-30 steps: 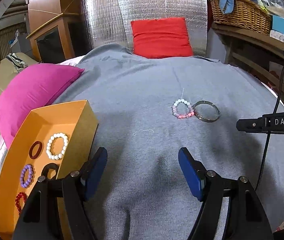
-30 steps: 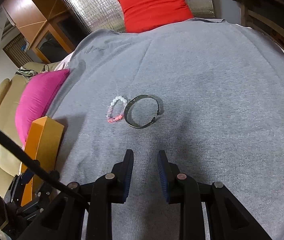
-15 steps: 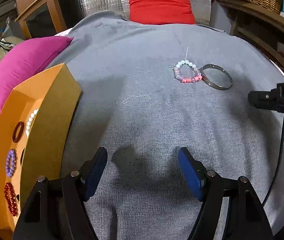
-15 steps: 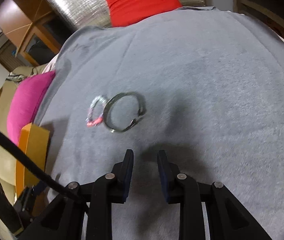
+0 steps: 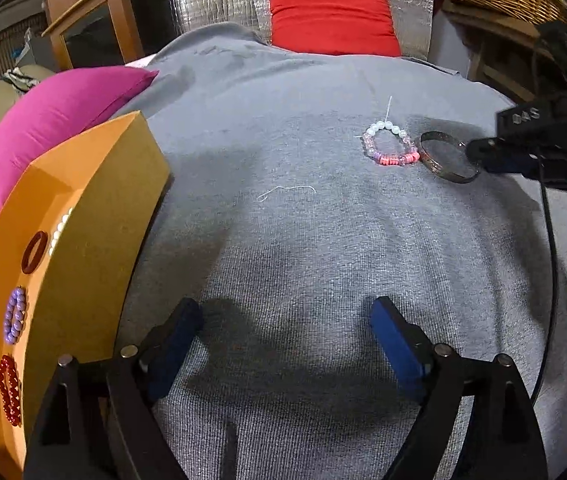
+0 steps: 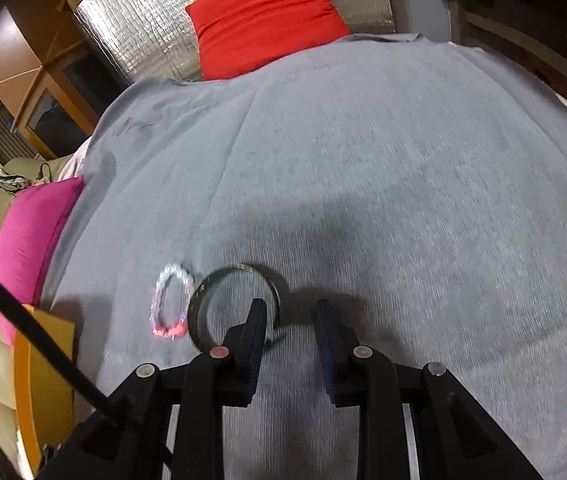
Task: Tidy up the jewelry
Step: 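Lower the right gripper onto the silver bangle rim and close it, then lower the left gripper onto the pink-white bead bracelet and close it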
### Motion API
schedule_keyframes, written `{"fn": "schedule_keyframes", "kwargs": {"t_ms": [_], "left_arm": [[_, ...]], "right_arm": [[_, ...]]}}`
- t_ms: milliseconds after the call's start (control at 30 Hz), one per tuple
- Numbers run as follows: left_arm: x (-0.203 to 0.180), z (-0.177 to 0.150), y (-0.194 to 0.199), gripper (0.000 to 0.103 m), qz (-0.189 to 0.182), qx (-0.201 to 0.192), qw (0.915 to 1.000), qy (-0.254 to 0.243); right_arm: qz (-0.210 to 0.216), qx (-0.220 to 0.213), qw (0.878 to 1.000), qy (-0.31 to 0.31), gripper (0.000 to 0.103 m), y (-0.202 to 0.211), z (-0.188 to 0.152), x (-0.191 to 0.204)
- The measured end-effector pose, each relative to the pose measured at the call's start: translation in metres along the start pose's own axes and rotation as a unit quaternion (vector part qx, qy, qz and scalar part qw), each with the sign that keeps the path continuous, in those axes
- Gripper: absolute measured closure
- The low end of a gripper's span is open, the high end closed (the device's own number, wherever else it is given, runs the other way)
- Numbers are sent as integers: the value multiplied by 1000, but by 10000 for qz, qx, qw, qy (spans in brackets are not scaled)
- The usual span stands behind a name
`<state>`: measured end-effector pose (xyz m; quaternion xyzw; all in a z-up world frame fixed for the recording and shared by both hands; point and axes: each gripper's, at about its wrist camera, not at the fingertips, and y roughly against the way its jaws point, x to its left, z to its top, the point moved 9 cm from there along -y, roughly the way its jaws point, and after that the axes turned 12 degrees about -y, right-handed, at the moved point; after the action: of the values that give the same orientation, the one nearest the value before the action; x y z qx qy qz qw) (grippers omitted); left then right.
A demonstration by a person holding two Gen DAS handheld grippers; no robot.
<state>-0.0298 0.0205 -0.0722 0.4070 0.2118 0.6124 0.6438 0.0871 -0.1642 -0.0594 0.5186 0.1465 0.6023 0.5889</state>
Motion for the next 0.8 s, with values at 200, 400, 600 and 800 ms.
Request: {"fn": "schedule_keyframes", "kwargs": {"t_ms": [200, 400, 600, 800], "left_arm": [[-3, -1, 6, 15, 31, 48, 10000, -37], [0, 15, 16, 15, -94, -134, 9996, 240], [-6, 48, 5, 15, -26, -180, 9990, 415], [-17, 75, -21, 15, -246, -190, 9959, 850]], "right_arm": [[-385, -210, 9969, 653, 99, -3, -3, 12], [-328, -106, 9972, 656, 100, 8, -6, -1], [-460, 13, 9970, 621, 100, 21, -9, -34], [-361, 104, 9979, 531, 100, 29, -12, -57]]}}
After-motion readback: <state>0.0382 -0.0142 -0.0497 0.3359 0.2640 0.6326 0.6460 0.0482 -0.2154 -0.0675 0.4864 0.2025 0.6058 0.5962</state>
